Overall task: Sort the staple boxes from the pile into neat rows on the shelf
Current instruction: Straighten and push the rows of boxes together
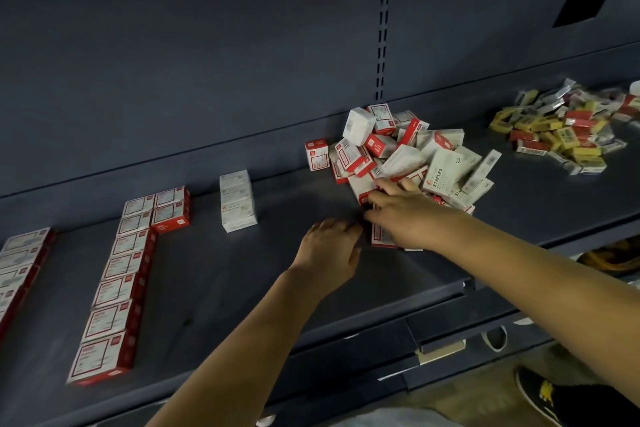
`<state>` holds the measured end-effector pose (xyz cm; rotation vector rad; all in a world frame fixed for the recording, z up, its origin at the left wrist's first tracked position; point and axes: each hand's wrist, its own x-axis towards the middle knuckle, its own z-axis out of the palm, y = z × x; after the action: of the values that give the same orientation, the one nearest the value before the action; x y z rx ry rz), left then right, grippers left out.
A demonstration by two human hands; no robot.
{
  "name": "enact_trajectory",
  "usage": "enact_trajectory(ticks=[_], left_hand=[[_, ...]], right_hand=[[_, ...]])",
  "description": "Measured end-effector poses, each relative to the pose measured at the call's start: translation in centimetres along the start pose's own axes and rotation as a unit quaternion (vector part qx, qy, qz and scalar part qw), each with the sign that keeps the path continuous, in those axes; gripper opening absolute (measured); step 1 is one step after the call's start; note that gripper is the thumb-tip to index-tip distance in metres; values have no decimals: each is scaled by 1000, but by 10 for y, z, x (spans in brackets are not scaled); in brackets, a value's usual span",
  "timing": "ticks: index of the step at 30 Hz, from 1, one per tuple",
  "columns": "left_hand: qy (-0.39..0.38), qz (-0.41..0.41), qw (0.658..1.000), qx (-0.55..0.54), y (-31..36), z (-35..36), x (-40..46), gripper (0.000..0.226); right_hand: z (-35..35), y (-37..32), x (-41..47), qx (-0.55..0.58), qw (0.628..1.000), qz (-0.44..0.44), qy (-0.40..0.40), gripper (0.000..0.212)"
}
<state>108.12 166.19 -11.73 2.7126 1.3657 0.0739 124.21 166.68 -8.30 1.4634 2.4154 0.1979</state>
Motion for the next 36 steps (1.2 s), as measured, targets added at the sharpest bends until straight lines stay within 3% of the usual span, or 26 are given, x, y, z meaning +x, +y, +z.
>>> enact_trajectory(ticks=[12, 19, 22, 25, 28, 32, 36], left_hand=[[3, -26, 1000, -15, -5, -2, -8, 43], [2, -49, 998, -40, -10, 4, -14, 38], [12, -52, 996, -65, -11, 5, -19, 39], [42, -71, 982, -172, -14, 4, -25, 39], [97, -120, 921, -359, -15, 2, -30, 37], [141, -170, 740, -635, -12, -10, -35, 37], [149, -171, 669, -708, -11, -20, -40, 19]], right_hand=[[-2, 14, 1, 0, 999, -48, 18, 39], [-6, 22, 5, 12, 997, -67, -25, 34], [-9, 27, 10, 72, 995, -62, -38, 25], [-14, 30, 13, 172, 984, -45, 1, 17], [-13, 28, 10, 306, 950, -7, 56, 17], [-17, 14, 4, 494, 857, 34, 142, 20], [-24, -5, 0, 567, 803, 29, 180, 20]])
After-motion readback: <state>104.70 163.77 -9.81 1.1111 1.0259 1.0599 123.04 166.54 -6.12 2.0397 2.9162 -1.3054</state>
